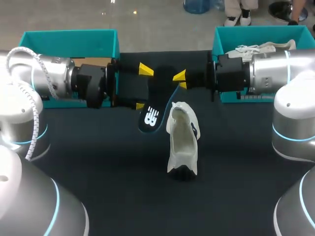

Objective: Take the shoe out of the shoebox, open the shoe tongue, remove and reinsert the insole, then place the shoe into the shoebox

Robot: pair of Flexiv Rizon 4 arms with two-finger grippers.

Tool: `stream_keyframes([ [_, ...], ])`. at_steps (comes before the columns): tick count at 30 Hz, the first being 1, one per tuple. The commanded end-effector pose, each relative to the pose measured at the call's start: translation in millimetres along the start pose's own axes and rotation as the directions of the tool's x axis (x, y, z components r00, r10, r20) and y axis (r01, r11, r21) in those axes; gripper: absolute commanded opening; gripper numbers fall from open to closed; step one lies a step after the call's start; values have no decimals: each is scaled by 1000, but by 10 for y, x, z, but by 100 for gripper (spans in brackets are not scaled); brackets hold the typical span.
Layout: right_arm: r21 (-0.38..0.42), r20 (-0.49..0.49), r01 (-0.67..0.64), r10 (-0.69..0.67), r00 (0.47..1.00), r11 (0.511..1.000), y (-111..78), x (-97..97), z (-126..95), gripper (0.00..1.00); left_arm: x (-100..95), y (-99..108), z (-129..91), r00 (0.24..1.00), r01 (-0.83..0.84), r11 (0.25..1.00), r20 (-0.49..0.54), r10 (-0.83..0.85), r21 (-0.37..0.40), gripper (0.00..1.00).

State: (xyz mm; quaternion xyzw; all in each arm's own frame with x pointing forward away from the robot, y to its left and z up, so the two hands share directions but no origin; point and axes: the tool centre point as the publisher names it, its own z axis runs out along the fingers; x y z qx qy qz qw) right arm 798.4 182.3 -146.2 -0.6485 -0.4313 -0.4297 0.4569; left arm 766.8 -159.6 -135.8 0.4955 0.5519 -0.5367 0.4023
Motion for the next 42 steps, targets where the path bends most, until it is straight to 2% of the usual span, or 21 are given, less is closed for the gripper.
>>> stream_keyframes([
  [1,-2,-1,0,0,1000,1000,-2,-4,20,0,11,-22,25,1000,-5,1000,3,5,-5,72],
  [2,-2,-1,0,0,1000,1000,-2,-4,20,0,11,-23,26,1000,-5,1000,3,5,-6,67],
  [3,-2,-1,0,0,1000,1000,-2,-4,20,0,8,-24,29,1000,-5,1000,4,5,-7,52],
  [4,-2,-1,0,0,1000,1000,-2,-4,20,0,5,-24,33,1000,-5,1000,4,5,-8,47],
  [12,-2,-1,0,0,1000,1000,-2,-4,20,0,-23,-44,82,1000,-2,1000,6,2,-13,43],
  [16,-2,-1,0,0,1000,1000,-2,-4,20,0,-19,-66,109,1000,-1,1000,2,1,-8,46],
  [21,-2,-1,0,0,1000,1000,-2,-4,20,0,3,-53,123,1000,11,1000,-8,-11,-18,44],
  [28,-2,-1,0,0,1000,1000,-2,-4,20,0,45,-20,108,999,34,999,-23,-35,-41,31],
  [32,-2,-1,0,0,1000,1000,-2,-4,20,0,55,-13,108,998,46,998,-30,-47,-46,15],
  [34,-2,-1,0,0,1000,1000,-2,-4,20,0,57,-11,110,998,53,997,-31,-55,-47,0],
  [42,-2,-1,0,0,1000,1000,-2,-4,20,0,81,-1,137,996,74,995,-49,-77,-67,0],
])
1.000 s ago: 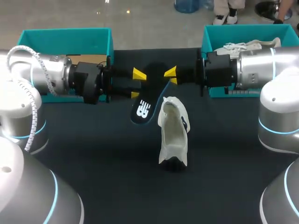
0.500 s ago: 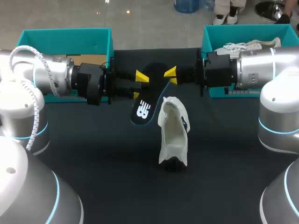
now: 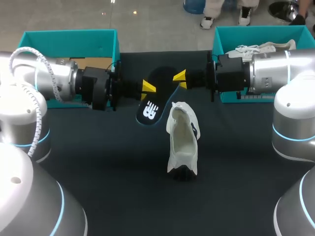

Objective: Take the shoe out of the shoebox, open the shoe tongue, remove and reinsert the insole, then place the shoe into the shoebox

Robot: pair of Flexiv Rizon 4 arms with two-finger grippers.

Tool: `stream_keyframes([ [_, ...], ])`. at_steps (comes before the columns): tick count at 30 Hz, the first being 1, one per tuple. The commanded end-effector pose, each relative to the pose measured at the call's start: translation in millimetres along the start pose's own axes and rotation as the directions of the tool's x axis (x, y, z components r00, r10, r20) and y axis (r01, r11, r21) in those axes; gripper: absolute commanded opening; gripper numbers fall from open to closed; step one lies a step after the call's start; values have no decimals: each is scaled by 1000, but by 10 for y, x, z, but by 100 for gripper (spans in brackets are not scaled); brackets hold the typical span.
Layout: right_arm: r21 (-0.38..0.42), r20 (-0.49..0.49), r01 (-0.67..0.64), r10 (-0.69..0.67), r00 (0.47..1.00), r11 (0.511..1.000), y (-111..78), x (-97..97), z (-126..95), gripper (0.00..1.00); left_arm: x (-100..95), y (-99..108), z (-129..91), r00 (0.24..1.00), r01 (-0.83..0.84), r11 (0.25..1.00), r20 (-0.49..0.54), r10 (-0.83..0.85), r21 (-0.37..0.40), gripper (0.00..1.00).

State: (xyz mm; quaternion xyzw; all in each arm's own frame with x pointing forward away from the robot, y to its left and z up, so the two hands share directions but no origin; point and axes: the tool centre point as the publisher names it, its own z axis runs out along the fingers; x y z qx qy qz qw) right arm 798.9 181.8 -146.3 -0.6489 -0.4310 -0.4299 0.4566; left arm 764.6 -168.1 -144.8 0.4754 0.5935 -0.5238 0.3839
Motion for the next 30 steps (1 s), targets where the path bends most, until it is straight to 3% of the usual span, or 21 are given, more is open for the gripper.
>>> stream_keyframes([
  [1,-1,-1,0,0,1000,1000,-8,-3,24,0,-2,-6,42,1000,4,1000,-8,-4,-9,0],
  [6,-1,-1,0,0,1000,1000,-8,-3,24,0,13,-38,-15,1000,10,1000,-13,-10,-10,0],
  [7,-1,-1,0,0,1000,1000,-8,-3,24,16,17,-50,-44,1000,13,1000,-15,-13,-8,0],
  [8,-24,17,7,-7,1000,1000,-5,9,-9,47,21,-56,-59,1000,18,1000,-16,-18,-6,0],
  [9,-51,17,33,-32,999,998,-8,39,-78,100,32,-70,-89,999,30,1000,-22,-30,-4,0],
  [14,-166,104,126,-109,989,978,-22,167,-446,100,68,-151,-193,997,57,998,-59,-56,22,0],
  [18,-173,188,193,-160,969,966,-17,282,-742,100,73,-233,-250,994,82,996,-82,-78,43,0],
  [23,-110,352,285,-231,907,952,-3,445,-995,100,63,-333,-301,992,105,992,-84,-99,74,0],
  [25,-52,488,310,-247,838,949,6,493,-1103,100,80,-374,-318,989,127,989,-88,-120,81,0],
  [27,-6,649,301,-226,727,954,12,518,-1175,100,101,-416,-321,988,126,988,-98,-118,86,0],
  [29,-51,781,258,-122,613,965,41,509,-1299,100,114,-452,-323,987,130,987,-102,-120,93,0],
  [30,-51,781,258,-122,613,965,41,509,-1299,100,117,-471,-323,988,125,988,-108,-114,94,0],
])
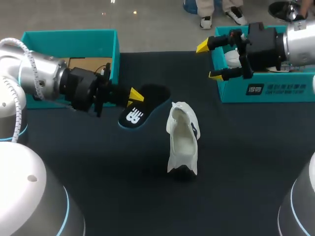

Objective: Take the shoe out of the shoebox, open the shoe tongue, remove and reinsert the insole, then place the shoe into the shoebox

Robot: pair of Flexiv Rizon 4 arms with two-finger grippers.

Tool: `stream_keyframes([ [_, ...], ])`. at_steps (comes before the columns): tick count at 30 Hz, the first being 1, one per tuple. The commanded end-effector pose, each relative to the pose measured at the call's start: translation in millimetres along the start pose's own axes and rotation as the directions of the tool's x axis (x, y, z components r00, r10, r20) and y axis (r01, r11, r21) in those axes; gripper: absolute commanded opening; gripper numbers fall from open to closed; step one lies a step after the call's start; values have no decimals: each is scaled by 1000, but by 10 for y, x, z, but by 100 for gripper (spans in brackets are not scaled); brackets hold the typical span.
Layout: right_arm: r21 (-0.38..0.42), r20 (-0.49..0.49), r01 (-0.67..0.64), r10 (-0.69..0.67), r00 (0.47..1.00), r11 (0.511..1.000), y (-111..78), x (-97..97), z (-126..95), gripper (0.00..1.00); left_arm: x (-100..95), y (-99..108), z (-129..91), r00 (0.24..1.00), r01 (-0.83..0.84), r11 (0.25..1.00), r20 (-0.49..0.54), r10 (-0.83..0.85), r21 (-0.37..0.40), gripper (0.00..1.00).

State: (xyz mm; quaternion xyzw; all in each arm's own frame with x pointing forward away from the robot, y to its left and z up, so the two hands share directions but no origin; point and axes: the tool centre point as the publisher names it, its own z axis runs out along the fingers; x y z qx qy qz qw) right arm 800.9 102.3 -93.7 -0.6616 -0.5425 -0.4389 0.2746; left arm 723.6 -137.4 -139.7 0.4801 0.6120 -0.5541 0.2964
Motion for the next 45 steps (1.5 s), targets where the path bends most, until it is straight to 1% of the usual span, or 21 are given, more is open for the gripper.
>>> stream_keyframes([
  [1,80,581,-38,-16,813,996,65,16,-441,100,23,-81,-22,1000,-6,1000,-8,6,-2,0],
  [6,80,581,-38,-16,813,996,65,16,-441,100,6,-169,-29,1000,-21,1000,-15,21,3,0],
  [16,80,581,-38,-16,813,996,65,16,-441,100,-33,-263,-68,999,-33,999,-24,33,-6,0],
  [17,81,588,-11,-39,808,997,70,-26,-494,100,-31,-279,-71,999,-34,999,-26,34,-4,0],
  [18,90,614,19,-70,786,996,69,-65,-534,100,-29,-294,-74,999,-30,1000,-26,30,-1,0],
  [19,118,638,26,-96,764,993,73,-113,-562,100,-25,-309,-75,999,-30,1000,-29,30,-1,0],
  [23,194,623,138,-230,747,971,41,-296,-659,100,-4,-352,-93,999,-25,1000,-30,25,2,0],
  [25,186,585,204,-275,763,961,19,-365,-734,100,10,-364,-102,999,-19,1000,-30,19,0,0],
  [27,178,566,232,-292,771,956,6,-426,-820,100,18,-373,-104,999,-14,1000,-30,14,-3,0],
  [28,178,531,266,-320,785,947,2,-444,-862,100,20,-380,-105,999,-14,1000,-30,13,-4,0],
  [29,177,506,304,-351,788,936,-7,-449,-899,100,20,-388,-104,999,-15,1000,-32,15,-6,0],
  [30,174,500,311,-356,790,934,-12,-455,-933,100,20,-395,-103,999,-14,1000,-32,13,-7,0],
  [32,200,466,363,-414,782,910,-14,-458,-979,100,20,-412,-96,999,-14,1000,-33,13,-7,0],
  [37,229,446,390,-452,773,892,7,-539,-1113,100,31,-439,-65,999,-8,1000,-35,8,-3,0],
  [39,247,452,389,-461,764,887,21,-571,-1174,100,38,-445,-48,999,-5,1000,-36,5,-2,0],
  [42,284,450,413,-500,740,866,40,-613,-1286,100,48,-468,-22,999,1,1000,-40,-1,4,0],
  [44,329,456,450,-557,694,830,28,-614,-1354,100,50,-478,-15,999,5,1000,-41,-5,7,0],
  [45,336,463,458,-568,681,823,20,-617,-1396,100,49,-485,-12,999,7,1000,-41,-6,8,0],
])
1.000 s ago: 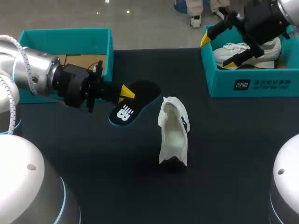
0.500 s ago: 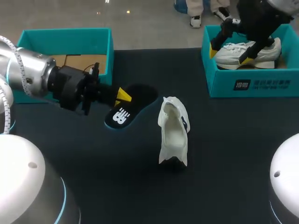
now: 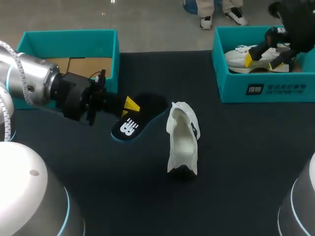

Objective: Take the shoe out of the shoebox, open the shoe tongue, remove and reinsert the insole, then place the shoe into the shoebox

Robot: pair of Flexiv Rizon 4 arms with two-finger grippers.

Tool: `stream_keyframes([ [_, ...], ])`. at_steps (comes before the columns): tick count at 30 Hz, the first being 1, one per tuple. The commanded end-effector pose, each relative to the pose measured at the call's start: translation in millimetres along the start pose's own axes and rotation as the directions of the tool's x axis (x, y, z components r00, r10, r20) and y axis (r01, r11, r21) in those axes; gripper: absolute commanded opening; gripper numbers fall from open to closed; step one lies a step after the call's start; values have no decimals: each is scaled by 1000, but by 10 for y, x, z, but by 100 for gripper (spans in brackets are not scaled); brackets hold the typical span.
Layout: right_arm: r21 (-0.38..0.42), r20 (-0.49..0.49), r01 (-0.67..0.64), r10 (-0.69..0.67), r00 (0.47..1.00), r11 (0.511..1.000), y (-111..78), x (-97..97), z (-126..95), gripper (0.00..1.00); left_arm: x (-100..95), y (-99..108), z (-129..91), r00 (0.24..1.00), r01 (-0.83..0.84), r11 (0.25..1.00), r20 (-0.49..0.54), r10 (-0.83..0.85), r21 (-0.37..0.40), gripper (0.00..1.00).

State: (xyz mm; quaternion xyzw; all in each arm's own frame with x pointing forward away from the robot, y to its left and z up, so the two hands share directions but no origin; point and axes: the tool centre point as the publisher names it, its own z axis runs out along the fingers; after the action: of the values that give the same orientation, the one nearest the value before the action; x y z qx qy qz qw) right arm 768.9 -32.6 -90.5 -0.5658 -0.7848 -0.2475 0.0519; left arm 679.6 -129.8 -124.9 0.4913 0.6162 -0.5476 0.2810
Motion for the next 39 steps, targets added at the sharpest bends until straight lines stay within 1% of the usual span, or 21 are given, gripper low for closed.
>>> stream_keyframes([
  [1,13,59,75,-76,995,997,-92,-68,-171,100,0,-24,20,1000,4,1000,-1,-4,1,0],
  [3,12,87,105,-105,991,994,-142,-99,-233,100,0,-30,23,1000,9,1000,0,-9,7,0],
  [5,31,132,126,-129,983,992,-194,-138,-280,100,0,-33,24,1000,14,1000,0,-14,9,0],
  [7,18,135,152,-153,979,988,-249,-172,-324,100,-2,-46,33,1000,16,1000,-1,-16,11,0],
  [9,27,143,185,-187,972,982,-305,-190,-360,100,1,-58,46,1000,29,999,-1,-29,22,0],
  [13,17,147,203,-203,968,979,-408,-253,-406,100,27,-80,92,999,44,998,-19,-43,37,0],
  [15,30,144,209,-211,967,977,-438,-276,-413,100,34,-88,116,998,54,997,-31,-52,47,0],
  [16,45,150,202,-206,967,978,-445,-277,-417,100,34,-92,129,998,57,997,-32,-55,51,0],
  [17,63,176,155,-164,971,986,-450,-288,-427,100,32,-98,141,997,66,996,-38,-64,66,0],
  [20,63,176,155,-164,971,986,-450,-288,-427,100,19,-119,192,995,88,989,-51,-82,116,0],
  [39,63,176,155,-164,971,986,-450,-288,-427,100,19,-119,192,995,88,989,-51,-82,116,0],
])
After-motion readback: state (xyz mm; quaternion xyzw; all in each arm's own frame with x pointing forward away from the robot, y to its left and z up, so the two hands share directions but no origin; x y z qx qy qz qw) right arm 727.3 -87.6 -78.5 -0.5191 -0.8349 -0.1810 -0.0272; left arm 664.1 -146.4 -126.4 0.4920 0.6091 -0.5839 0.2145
